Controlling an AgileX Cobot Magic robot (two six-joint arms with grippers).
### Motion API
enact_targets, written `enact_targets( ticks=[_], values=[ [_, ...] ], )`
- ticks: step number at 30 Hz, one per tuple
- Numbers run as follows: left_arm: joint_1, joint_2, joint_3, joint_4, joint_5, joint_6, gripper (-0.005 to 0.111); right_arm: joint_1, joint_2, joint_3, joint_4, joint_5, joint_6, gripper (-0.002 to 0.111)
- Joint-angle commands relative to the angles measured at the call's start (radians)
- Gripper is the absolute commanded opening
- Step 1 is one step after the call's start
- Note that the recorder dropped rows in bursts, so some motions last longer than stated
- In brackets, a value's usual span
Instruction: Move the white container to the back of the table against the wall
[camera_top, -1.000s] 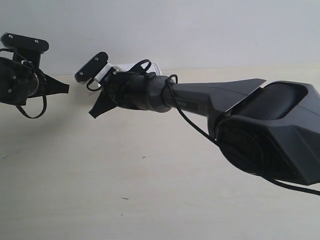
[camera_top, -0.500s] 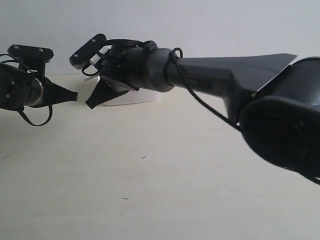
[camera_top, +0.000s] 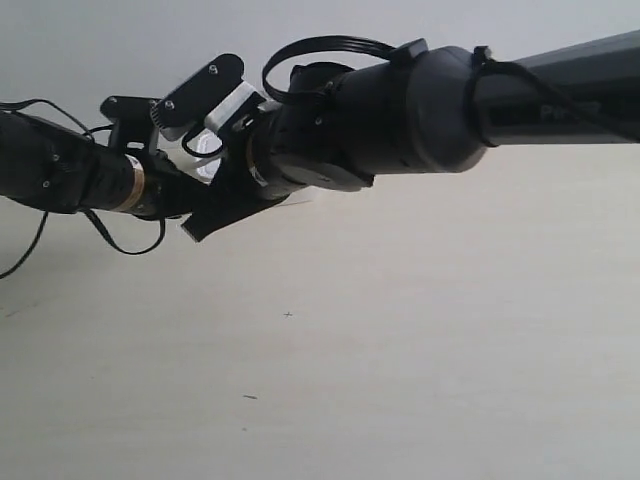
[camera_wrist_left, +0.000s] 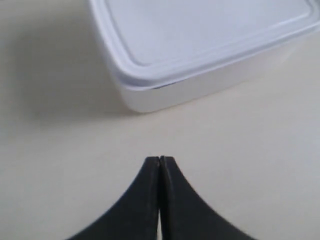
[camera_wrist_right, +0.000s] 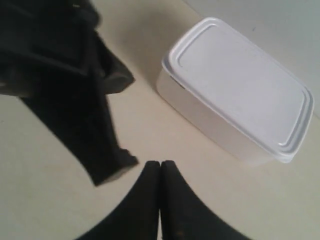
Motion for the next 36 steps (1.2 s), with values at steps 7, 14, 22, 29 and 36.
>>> enact_targets(
  ticks=[7,14,22,29,36],
  values=[
    [-0.051,0.087,-0.090,0.001,-0.010,0.012,0.000,0.008,-0.093,0.162,-0.014,-0.057,0.030,0.000],
    [-0.051,0.161,-0.174,0.001,0.000,0.024,0.000,0.008,-0.124,0.231,-0.012,-0.097,0.030,0.000],
    [-0.051,0.229,-0.256,0.001,0.000,0.043,0.000,0.008,-0.145,0.268,-0.007,-0.124,0.032,0.000],
    [-0.051,0.258,-0.299,0.001,0.000,0.057,0.000,0.008,-0.145,0.268,-0.007,-0.126,0.032,0.000],
    [-0.047,0.288,-0.343,0.001,0.022,0.059,0.000,0.008,-0.145,0.268,0.010,-0.111,0.032,0.000]
  ],
)
